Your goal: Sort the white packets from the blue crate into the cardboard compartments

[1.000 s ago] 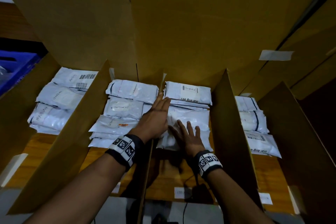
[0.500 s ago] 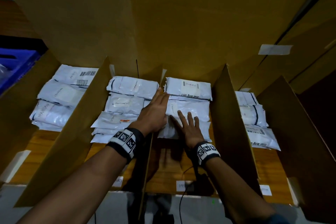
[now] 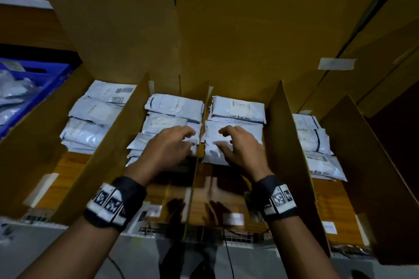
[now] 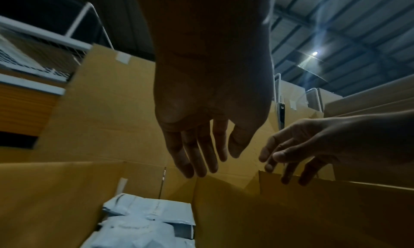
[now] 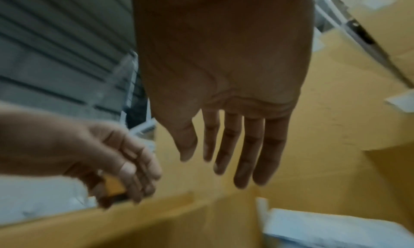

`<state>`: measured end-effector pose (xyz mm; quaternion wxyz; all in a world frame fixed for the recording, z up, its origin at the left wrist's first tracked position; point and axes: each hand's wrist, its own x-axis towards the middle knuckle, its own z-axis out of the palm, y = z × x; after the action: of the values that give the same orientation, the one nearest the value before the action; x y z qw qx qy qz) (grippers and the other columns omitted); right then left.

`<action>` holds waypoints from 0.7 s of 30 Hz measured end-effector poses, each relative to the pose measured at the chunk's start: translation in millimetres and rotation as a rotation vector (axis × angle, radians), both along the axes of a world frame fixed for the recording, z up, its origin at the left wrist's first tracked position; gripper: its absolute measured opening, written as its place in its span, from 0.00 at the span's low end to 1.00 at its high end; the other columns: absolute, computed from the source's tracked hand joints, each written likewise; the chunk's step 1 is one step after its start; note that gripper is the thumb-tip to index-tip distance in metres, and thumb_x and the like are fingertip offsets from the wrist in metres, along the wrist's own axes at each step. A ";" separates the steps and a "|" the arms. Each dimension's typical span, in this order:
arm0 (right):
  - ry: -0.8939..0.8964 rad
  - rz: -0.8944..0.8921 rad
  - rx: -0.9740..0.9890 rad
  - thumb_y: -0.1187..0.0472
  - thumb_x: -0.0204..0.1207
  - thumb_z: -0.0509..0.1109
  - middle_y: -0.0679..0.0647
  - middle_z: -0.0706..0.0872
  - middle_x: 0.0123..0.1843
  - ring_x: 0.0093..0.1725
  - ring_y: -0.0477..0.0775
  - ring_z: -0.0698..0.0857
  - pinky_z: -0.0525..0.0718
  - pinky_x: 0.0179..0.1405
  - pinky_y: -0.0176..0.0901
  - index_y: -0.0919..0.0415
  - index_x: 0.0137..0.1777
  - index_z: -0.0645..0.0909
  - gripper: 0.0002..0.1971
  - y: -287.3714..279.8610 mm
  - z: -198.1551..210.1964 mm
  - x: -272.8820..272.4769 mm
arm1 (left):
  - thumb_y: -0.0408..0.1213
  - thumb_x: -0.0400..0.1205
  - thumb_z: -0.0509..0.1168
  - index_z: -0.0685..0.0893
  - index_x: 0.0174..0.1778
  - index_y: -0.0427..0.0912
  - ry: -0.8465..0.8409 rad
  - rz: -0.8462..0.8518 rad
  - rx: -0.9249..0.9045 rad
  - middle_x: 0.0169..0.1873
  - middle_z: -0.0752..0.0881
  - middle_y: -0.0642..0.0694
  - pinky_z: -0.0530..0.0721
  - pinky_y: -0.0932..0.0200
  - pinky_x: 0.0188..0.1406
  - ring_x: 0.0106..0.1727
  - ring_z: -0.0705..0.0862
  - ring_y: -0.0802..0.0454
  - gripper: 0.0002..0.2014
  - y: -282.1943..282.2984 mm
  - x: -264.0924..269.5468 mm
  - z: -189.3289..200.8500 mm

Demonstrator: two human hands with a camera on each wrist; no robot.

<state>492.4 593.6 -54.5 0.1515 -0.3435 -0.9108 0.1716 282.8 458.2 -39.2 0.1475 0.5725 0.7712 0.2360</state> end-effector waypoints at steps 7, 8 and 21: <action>0.051 0.095 -0.026 0.43 0.85 0.71 0.42 0.88 0.57 0.54 0.50 0.87 0.87 0.40 0.52 0.41 0.63 0.81 0.11 -101.9 22.0 -18.2 | 0.47 0.89 0.69 0.86 0.70 0.54 0.004 0.078 0.027 0.63 0.89 0.56 0.86 0.53 0.56 0.63 0.87 0.55 0.13 -131.3 -19.3 15.0; 0.054 0.102 -0.028 0.43 0.85 0.73 0.42 0.88 0.57 0.53 0.47 0.87 0.87 0.40 0.51 0.41 0.64 0.82 0.11 -114.8 26.3 -23.5 | 0.47 0.90 0.69 0.86 0.71 0.54 0.004 0.097 0.035 0.64 0.89 0.57 0.87 0.52 0.57 0.63 0.87 0.56 0.14 -146.1 -26.7 17.2; 0.106 0.197 -0.072 0.44 0.84 0.72 0.45 0.90 0.61 0.59 0.52 0.88 0.87 0.53 0.55 0.44 0.65 0.84 0.13 -293.3 48.6 -224.9 | 0.46 0.85 0.66 0.84 0.72 0.47 0.134 0.293 0.046 0.64 0.88 0.46 0.85 0.48 0.63 0.65 0.87 0.44 0.19 -346.0 -225.8 1.6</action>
<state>267.4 300.4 -5.9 0.1693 -0.2482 -0.9241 0.2362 57.1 112.2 -37.5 0.0465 0.4717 0.8489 0.2340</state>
